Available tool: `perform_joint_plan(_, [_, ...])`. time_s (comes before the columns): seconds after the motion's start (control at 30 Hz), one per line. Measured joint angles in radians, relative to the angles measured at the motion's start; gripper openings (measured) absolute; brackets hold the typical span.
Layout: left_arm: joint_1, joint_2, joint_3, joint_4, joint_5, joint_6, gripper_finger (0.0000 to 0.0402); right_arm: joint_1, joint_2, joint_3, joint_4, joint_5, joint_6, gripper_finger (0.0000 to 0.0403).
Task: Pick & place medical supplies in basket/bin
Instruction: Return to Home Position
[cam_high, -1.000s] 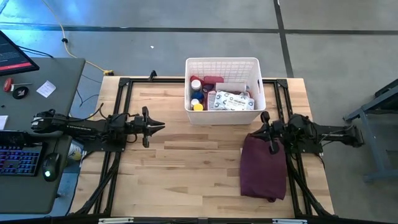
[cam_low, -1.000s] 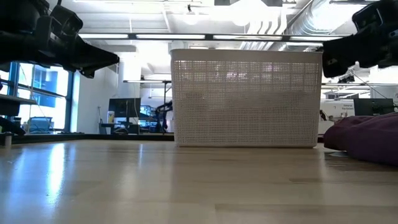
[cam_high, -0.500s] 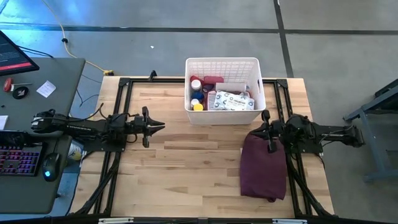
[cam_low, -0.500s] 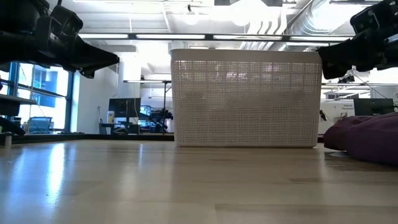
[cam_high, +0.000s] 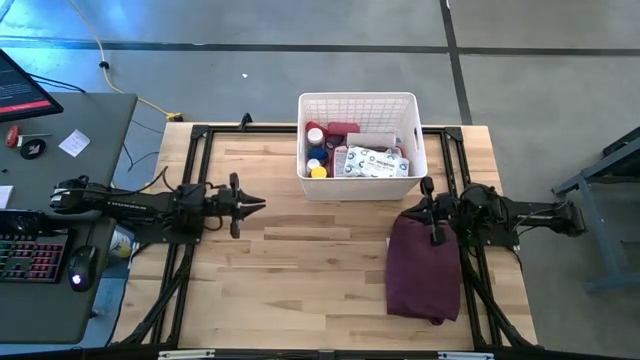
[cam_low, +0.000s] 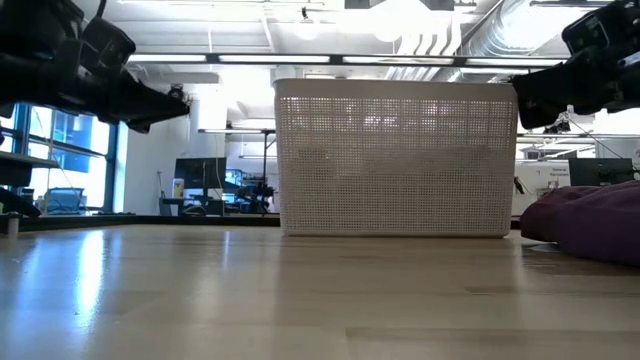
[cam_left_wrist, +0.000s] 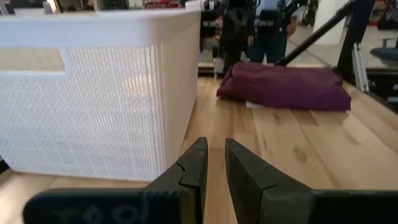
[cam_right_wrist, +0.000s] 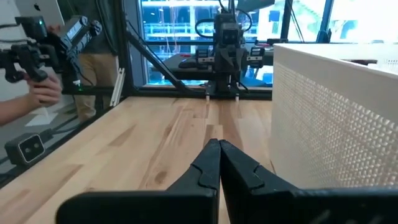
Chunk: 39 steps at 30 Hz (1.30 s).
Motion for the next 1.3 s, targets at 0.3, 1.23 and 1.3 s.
perform_joint_plan(0.3, [0.000, 0.000, 0.000, -0.112, 0.000, 0.000, 0.0092, 0.000, 0.000, 0.000, 0.005, 0.004, 0.015, 0.0000])
perform_joint_plan(1.23, [0.000, 0.000, 0.000, -0.126, 0.000, -0.027, 0.0092, 0.000, 0.000, -0.001, 0.007, 0.003, 0.017, 0.0000])
perform_joint_plan(1.3, [0.000, 0.000, 0.000, -0.126, 0.000, -0.027, 0.0092, 0.000, 0.000, -0.001, 0.007, 0.003, 0.017, 0.0000])
